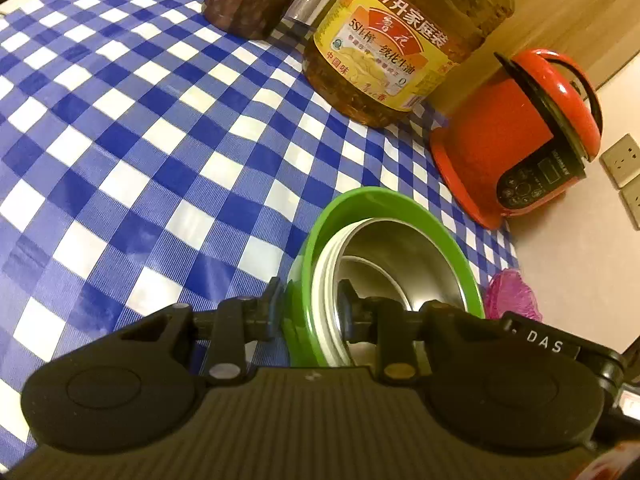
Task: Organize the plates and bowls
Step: 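Lift the nested green bowl stack with both grippers toward the pink plates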
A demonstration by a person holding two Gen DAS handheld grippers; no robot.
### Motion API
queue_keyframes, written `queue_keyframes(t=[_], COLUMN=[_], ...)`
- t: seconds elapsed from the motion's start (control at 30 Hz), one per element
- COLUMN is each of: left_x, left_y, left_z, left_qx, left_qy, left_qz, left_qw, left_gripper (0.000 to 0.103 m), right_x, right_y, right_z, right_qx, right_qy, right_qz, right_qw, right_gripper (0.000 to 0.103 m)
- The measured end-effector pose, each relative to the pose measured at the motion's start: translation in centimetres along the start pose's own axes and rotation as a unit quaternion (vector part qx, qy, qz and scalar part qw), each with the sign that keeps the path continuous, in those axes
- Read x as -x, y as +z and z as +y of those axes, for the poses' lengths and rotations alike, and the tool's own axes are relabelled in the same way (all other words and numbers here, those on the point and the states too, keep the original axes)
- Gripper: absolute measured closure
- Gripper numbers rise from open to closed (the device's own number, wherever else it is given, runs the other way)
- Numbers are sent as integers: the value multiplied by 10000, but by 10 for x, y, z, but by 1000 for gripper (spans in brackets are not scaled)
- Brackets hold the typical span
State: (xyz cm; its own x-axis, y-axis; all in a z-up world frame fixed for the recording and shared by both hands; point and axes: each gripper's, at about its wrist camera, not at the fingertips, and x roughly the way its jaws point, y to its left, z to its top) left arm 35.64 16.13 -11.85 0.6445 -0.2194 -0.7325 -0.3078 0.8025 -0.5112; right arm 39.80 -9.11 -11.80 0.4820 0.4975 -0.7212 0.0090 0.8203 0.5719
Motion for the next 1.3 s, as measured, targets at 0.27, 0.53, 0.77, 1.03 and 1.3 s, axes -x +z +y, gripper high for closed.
queue_keyframes(t=[0.27, 0.53, 0.77, 1.03, 1.3], left_x=[0, -4, -4, -6, -12], left_y=[1, 3, 3, 2, 1], left_z=[6, 6, 4, 6, 3], left_qx=[81, 43, -13, 71, -10], left_qy=[-136, -162, -142, -155, -97], left_qz=[-19, -9, -23, -35, 14], left_qw=[9999, 9999, 9999, 9998, 10000], left_gripper=[77, 76, 76, 76, 77], right_x=[-6, -16, -21, -20, -19], right_y=[-2, -6, -8, -8, -8], right_z=[-10, -6, -4, -5, -5], right_qx=[-156, -27, 53, 5, 11], right_qy=[240, 106, 60, 41, 49], right_qz=[-42, -18, 12, 3, 13], right_qw=[9996, 9999, 10000, 10000, 10000], right_gripper=[72, 72, 72, 72, 72])
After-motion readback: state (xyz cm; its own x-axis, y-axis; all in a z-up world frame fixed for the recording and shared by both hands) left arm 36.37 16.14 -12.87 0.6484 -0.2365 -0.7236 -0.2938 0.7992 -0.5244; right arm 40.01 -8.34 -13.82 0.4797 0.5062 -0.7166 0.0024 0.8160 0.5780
